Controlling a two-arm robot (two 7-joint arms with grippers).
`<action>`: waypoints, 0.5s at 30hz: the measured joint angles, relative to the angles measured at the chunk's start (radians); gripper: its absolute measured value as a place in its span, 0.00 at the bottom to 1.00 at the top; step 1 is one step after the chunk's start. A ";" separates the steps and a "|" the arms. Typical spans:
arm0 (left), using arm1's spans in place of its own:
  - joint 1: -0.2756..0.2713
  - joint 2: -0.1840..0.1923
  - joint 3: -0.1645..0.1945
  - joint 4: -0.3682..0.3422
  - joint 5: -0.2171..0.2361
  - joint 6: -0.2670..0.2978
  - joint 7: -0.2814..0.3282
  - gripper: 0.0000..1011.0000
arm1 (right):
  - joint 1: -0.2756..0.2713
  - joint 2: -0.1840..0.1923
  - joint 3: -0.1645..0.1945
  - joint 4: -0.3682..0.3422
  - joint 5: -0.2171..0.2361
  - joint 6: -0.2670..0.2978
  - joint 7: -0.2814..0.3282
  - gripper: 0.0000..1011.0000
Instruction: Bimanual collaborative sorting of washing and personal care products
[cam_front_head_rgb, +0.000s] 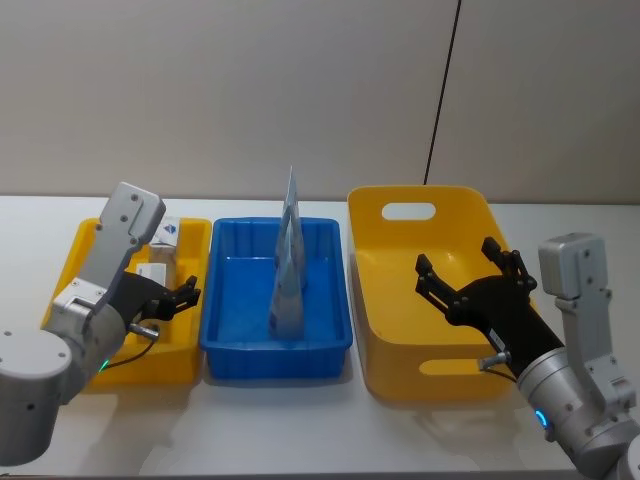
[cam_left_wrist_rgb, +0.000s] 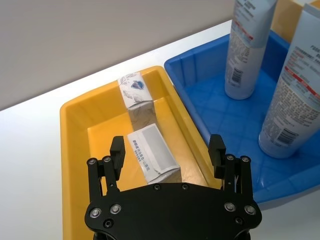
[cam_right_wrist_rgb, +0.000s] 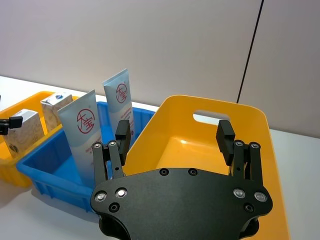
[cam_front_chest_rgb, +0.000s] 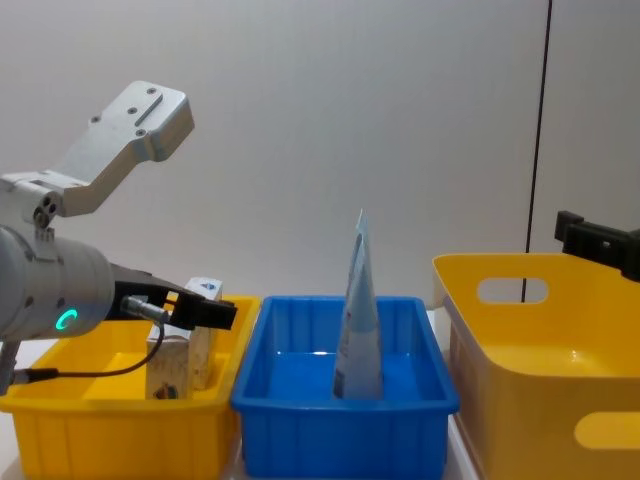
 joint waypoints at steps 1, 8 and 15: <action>0.001 -0.003 -0.002 -0.001 0.001 0.003 0.004 0.99 | 0.000 0.000 0.000 0.000 0.000 0.000 0.000 0.99; 0.014 -0.031 -0.022 -0.005 0.003 0.032 0.043 0.99 | 0.000 0.000 0.000 0.000 0.000 0.000 0.000 0.99; 0.021 -0.058 -0.043 -0.003 0.000 0.053 0.070 0.99 | 0.000 0.000 0.000 0.000 0.000 0.000 0.000 0.99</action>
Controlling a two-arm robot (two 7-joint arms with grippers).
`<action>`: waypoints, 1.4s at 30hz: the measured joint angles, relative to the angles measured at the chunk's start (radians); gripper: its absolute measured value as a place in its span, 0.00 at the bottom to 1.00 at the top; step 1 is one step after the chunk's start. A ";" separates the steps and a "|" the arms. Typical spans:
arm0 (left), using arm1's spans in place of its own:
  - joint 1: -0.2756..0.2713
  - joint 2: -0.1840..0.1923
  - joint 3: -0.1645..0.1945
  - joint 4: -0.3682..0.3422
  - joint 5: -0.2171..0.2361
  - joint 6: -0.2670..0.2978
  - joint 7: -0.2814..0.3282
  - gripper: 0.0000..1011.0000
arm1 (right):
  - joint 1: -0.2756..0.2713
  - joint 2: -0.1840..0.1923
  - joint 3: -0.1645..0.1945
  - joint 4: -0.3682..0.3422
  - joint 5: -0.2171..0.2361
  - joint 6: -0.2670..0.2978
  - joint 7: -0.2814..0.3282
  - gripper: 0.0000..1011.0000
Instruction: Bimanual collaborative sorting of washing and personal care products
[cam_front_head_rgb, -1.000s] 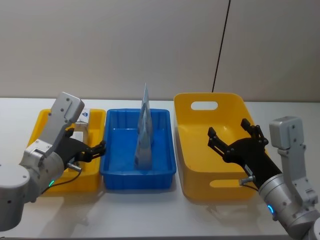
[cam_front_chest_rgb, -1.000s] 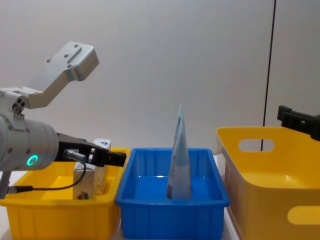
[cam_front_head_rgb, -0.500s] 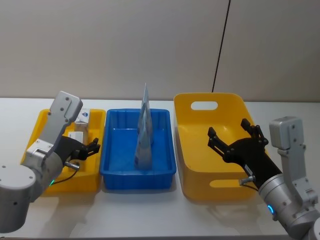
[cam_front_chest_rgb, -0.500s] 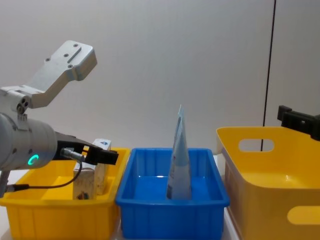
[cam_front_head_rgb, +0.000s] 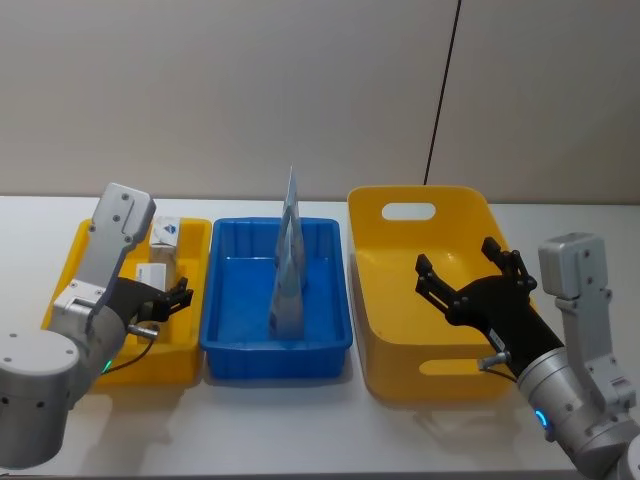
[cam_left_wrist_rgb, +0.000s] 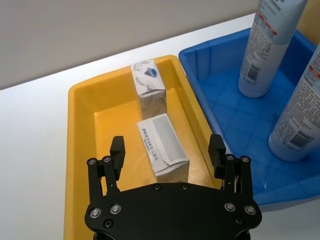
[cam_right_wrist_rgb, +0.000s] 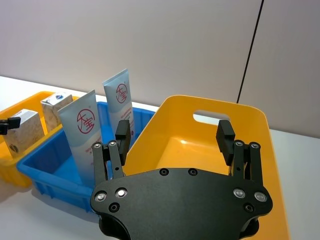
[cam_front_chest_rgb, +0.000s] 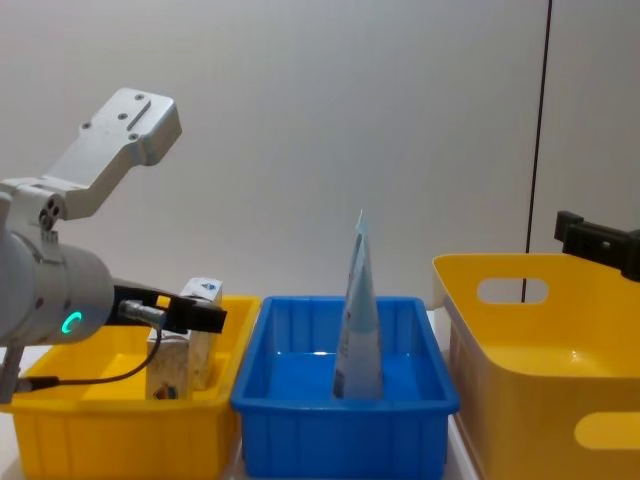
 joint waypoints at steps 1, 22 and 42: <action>0.000 -0.003 -0.002 0.001 0.000 0.002 0.002 0.99 | 0.000 0.000 0.000 0.000 0.000 0.000 0.000 0.99; -0.012 -0.049 -0.031 0.050 -0.021 0.030 -0.004 0.99 | 0.000 0.000 0.000 0.000 0.000 0.000 0.000 0.99; -0.058 -0.046 -0.013 0.124 0.002 0.062 -0.045 0.99 | 0.000 0.000 0.000 0.000 0.000 0.000 0.000 0.99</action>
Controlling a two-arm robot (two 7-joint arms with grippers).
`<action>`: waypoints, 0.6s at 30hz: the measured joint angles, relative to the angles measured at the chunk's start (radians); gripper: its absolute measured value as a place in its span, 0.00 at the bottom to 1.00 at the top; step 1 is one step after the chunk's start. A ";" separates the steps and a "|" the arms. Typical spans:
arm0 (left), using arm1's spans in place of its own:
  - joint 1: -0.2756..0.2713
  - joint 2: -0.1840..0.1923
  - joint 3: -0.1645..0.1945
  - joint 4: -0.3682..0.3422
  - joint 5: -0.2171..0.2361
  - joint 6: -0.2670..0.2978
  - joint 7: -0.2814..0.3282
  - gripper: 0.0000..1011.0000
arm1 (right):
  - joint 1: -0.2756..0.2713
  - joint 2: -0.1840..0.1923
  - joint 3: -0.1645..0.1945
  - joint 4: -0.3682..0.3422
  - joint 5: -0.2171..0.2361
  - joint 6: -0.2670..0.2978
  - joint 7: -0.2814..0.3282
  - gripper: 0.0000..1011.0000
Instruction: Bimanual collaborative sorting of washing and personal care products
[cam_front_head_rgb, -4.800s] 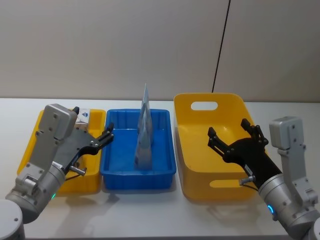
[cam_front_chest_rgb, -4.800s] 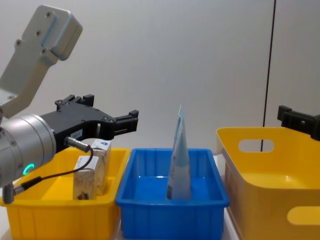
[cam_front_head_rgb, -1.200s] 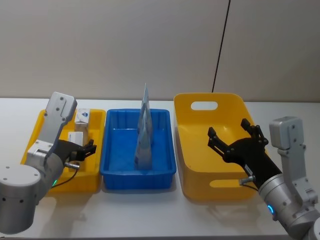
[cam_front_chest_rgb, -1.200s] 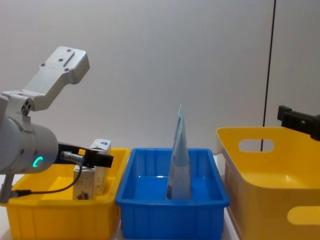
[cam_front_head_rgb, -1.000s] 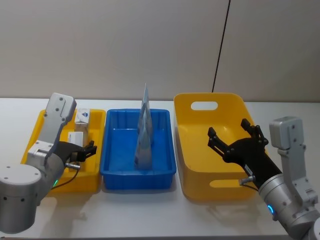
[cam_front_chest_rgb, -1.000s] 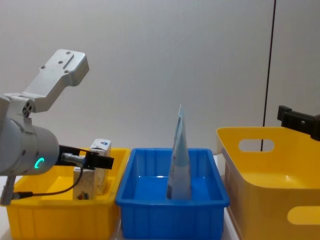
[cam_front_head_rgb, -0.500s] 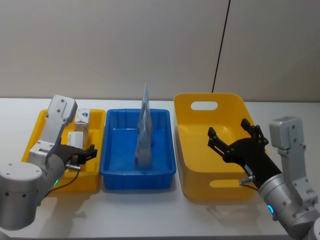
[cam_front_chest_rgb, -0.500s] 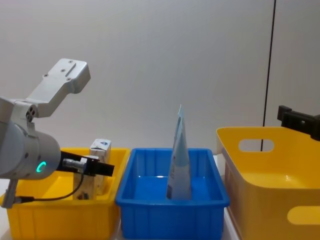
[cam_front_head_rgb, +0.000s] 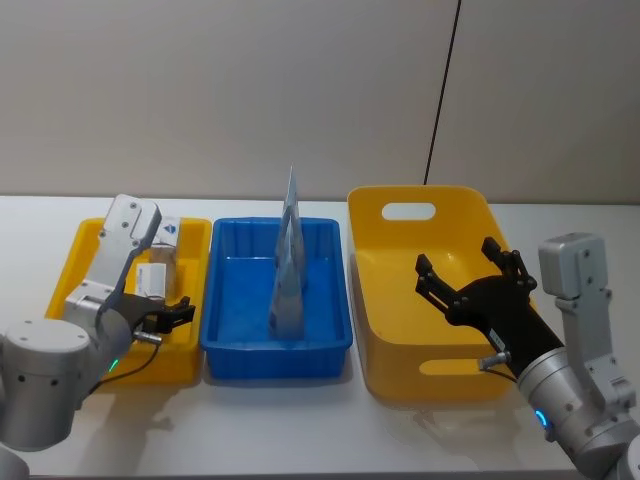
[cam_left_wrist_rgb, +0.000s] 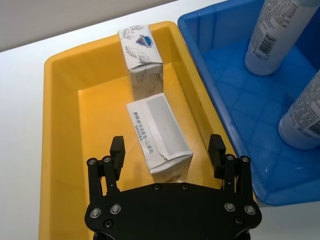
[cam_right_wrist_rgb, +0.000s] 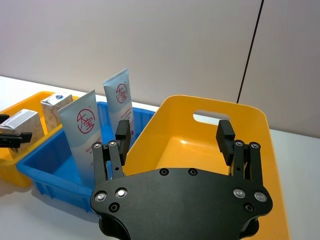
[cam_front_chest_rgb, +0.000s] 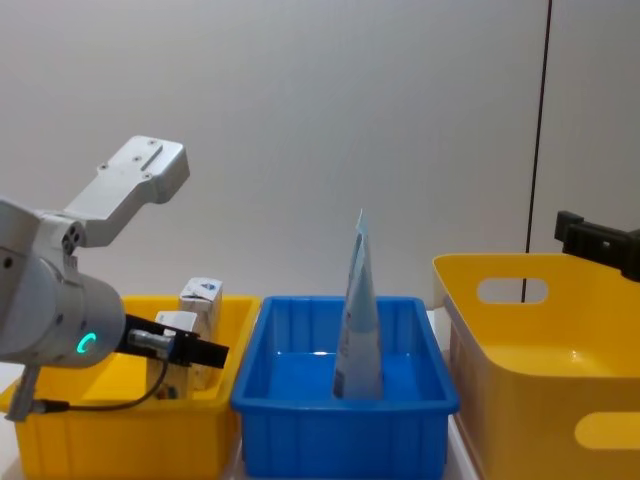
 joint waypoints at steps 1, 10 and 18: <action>-0.004 -0.001 0.001 0.007 0.002 -0.001 -0.004 0.99 | 0.000 0.000 0.000 0.000 0.000 0.000 0.000 0.99; -0.027 -0.009 0.007 0.048 0.013 -0.011 -0.015 0.99 | 0.000 0.000 0.000 0.000 0.000 0.000 0.000 0.99; -0.037 -0.017 0.008 0.066 0.026 -0.012 -0.012 0.99 | 0.000 0.000 0.000 0.000 0.000 0.000 0.000 0.99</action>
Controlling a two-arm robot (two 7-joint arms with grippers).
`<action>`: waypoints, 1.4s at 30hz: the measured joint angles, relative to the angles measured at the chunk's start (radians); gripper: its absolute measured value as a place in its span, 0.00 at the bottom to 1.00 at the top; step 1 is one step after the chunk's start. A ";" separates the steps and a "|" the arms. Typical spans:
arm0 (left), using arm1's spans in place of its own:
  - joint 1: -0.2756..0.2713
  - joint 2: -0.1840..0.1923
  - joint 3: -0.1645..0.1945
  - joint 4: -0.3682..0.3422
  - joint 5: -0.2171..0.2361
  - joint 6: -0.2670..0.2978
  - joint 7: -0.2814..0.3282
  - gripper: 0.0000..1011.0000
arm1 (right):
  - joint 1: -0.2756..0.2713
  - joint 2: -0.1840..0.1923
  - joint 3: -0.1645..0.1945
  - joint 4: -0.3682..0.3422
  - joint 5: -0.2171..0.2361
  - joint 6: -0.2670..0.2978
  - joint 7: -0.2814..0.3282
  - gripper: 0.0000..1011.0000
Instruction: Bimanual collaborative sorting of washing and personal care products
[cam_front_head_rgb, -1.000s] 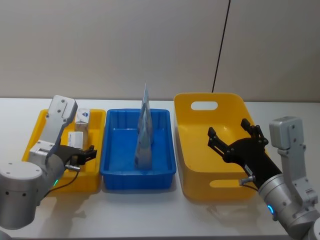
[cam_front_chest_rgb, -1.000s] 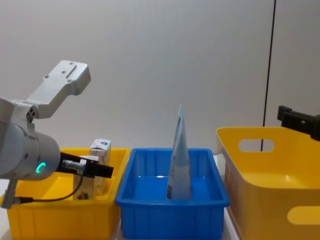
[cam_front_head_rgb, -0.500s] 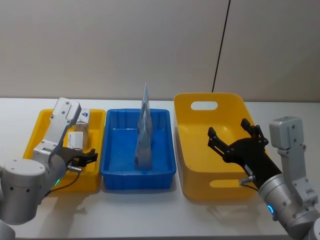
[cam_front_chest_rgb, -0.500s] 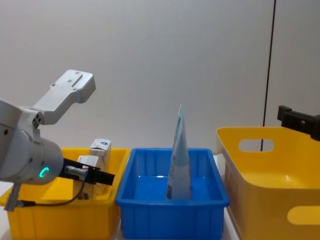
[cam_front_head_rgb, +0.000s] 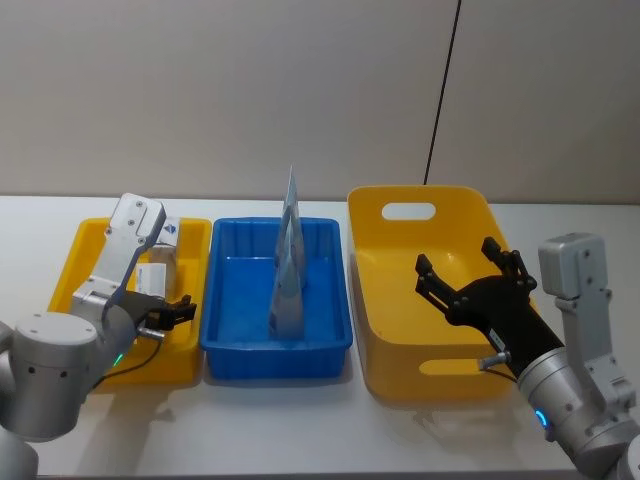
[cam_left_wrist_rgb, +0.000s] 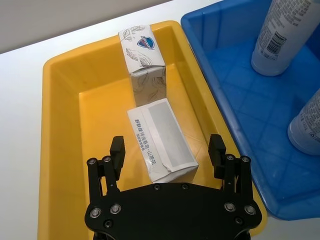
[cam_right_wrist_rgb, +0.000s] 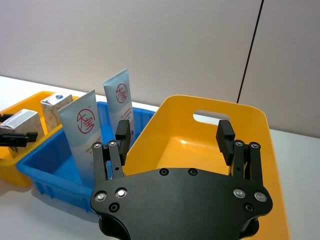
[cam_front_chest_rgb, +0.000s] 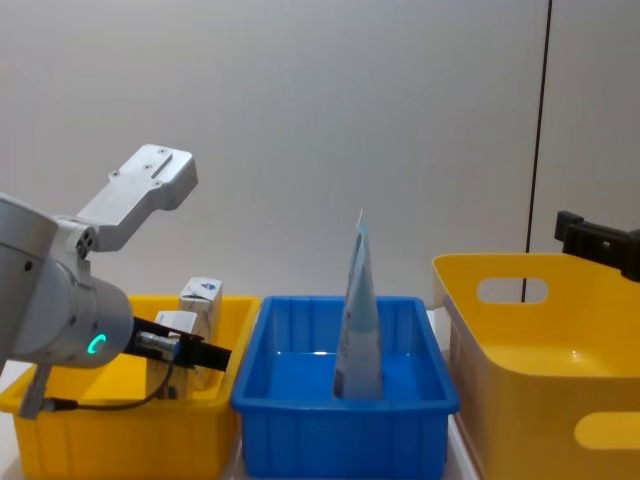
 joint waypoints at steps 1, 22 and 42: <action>-0.001 -0.001 0.000 0.001 0.001 0.000 0.001 0.99 | 0.000 0.000 0.000 0.000 0.000 0.000 0.000 0.99; 0.000 -0.011 -0.006 -0.004 0.028 0.029 0.031 0.76 | 0.000 0.000 0.000 0.000 0.000 0.000 0.000 0.99; 0.001 -0.012 -0.008 -0.006 0.032 0.035 0.036 0.41 | 0.000 0.000 0.000 0.000 0.000 0.000 0.000 0.99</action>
